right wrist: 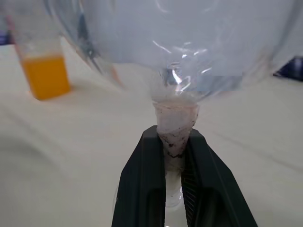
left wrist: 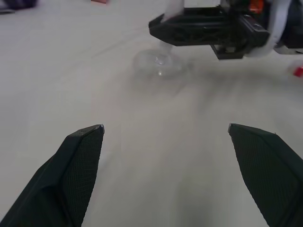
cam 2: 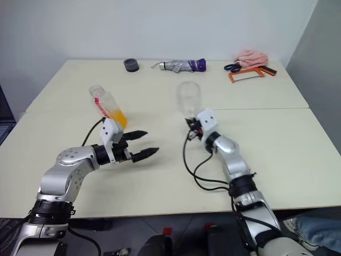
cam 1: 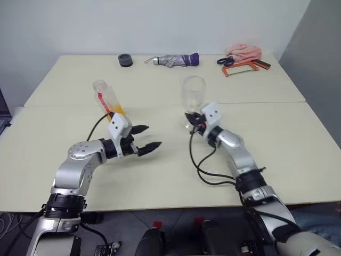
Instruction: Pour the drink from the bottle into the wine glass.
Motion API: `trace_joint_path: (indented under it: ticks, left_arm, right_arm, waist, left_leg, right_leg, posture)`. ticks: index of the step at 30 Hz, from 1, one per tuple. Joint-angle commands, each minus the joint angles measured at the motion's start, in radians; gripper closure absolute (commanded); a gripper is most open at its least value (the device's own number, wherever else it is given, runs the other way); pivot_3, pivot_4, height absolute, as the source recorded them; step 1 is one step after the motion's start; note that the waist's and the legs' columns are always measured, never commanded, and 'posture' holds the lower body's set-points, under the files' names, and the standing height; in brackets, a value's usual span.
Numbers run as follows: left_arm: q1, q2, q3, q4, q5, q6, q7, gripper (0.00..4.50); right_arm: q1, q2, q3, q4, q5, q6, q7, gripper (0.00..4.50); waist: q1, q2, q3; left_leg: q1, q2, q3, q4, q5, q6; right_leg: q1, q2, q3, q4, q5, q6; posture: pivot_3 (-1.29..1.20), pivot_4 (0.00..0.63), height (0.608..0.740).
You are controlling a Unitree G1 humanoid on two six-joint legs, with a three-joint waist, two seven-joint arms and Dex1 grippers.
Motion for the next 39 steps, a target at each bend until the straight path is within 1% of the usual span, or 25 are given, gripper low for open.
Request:
trace_joint_path:
  ticks: [1, 5, 10, 11, 21, 22, 23, 32, 33, 39]
  left_arm:
    - [0.030, 0.011, 0.083, -0.113, -0.044, 0.017, 0.047, 0.00]
    - [0.069, 0.033, 0.135, -0.221, -0.087, 0.072, 0.078, 0.00]
    - [0.100, 0.090, 0.184, -0.329, -0.138, 0.137, 0.078, 0.00]
    - [0.100, 0.101, 0.193, -0.343, -0.150, 0.149, 0.080, 0.00]
    - [0.030, 0.144, 0.211, -0.352, -0.169, 0.163, 0.097, 0.00]
    - [0.027, 0.147, 0.208, -0.350, -0.167, 0.160, 0.095, 0.00]
    - [0.024, 0.150, 0.204, -0.347, -0.164, 0.157, 0.092, 0.00]
    - [0.008, 0.145, 0.185, -0.322, -0.150, 0.129, 0.076, 0.00]
    - [0.005, 0.144, 0.183, -0.318, -0.149, 0.125, 0.075, 0.00]
    - [-0.003, 0.136, 0.182, -0.303, -0.153, 0.104, 0.076, 0.00]
  right_arm:
    - [-0.070, 0.029, 0.003, 0.163, -0.018, -0.088, 0.024, 4.33]
    - [-0.114, 0.047, -0.009, 0.289, -0.020, -0.138, 0.040, 4.33]
    - [-0.128, 0.051, -0.010, 0.370, -0.030, -0.168, 0.057, 4.33]
    - [-0.128, 0.052, -0.010, 0.381, -0.032, -0.175, 0.060, 4.33]
    - [-0.140, 0.065, -0.039, 0.432, -0.024, -0.187, 0.064, 4.33]
    - [-0.139, 0.066, -0.040, 0.432, -0.024, -0.189, 0.063, 3.59]
    - [-0.138, 0.067, -0.042, 0.430, -0.024, -0.193, 0.062, 3.37]
    - [-0.119, 0.080, -0.041, 0.413, -0.026, -0.195, 0.073, 0.10]
    - [-0.117, 0.080, -0.041, 0.411, -0.026, -0.195, 0.074, 0.02]
    - [-0.093, 0.070, -0.035, 0.389, -0.030, -0.182, 0.095, 0.02]
  waist:
    - [0.004, 0.000, 0.000]
    - [0.008, 0.000, 0.000]
    - [0.006, 0.000, 0.000]
    - [0.005, 0.000, 0.000]
    - [0.005, 0.000, 0.000]
    - [0.005, 0.000, 0.000]
    - [0.005, 0.000, 0.000]
    - [0.002, 0.000, 0.000]
    - [0.002, 0.000, 0.000]
    - [0.000, 0.000, 0.000]
  left_leg:
    - [0.000, -0.002, 0.001, 0.000, 0.000, 0.000]
    - [-0.003, -0.005, 0.001, 0.001, 0.002, -0.003]
    - [-0.001, -0.003, 0.001, 0.000, 0.002, -0.003]
    - [-0.001, -0.003, 0.001, 0.000, 0.000, 0.000]
    - [0.001, -0.003, 0.001, 0.000, 0.000, 0.000]
    - [0.001, -0.003, 0.001, 0.000, 0.000, 0.000]
    - [0.001, -0.003, 0.001, 0.000, 0.000, 0.000]
    - [0.001, -0.003, 0.001, 0.000, 0.000, -0.001]
    - [0.001, -0.003, 0.001, 0.000, 0.000, -0.001]
    - [0.001, -0.003, 0.002, 0.000, 0.000, -0.001]
  right_leg:
    - [0.000, -0.002, 0.000, -0.001, 0.000, 0.000]
    - [0.000, -0.006, 0.001, -0.002, 0.000, 0.000]
    - [0.000, -0.004, 0.000, -0.001, 0.000, 0.000]
    - [0.000, -0.003, 0.000, -0.001, 0.000, 0.000]
    - [0.002, -0.002, 0.001, -0.001, 0.000, 0.000]
    - [0.002, -0.002, 0.001, -0.001, 0.000, 0.000]
    - [0.002, -0.002, 0.001, -0.001, 0.000, 0.000]
    - [0.001, -0.002, 0.001, -0.001, 0.000, 0.000]
    - [0.001, -0.002, 0.001, -0.001, 0.000, 0.000]
    - [0.001, -0.002, 0.001, -0.001, 0.000, 0.000]
  posture:
    - [0.00, 0.150, 0.740]
    - [0.00, 0.150, 0.740]
    - [0.00, 0.150, 0.740]
    - [0.00, 0.150, 0.740]
    - [0.00, 0.150, 0.740]
    - [0.00, 0.150, 0.740]
    - [0.00, 0.150, 0.740]
    - [0.00, 0.150, 0.740]
    - [0.00, 0.150, 0.740]
    - [0.00, 0.150, 0.740]
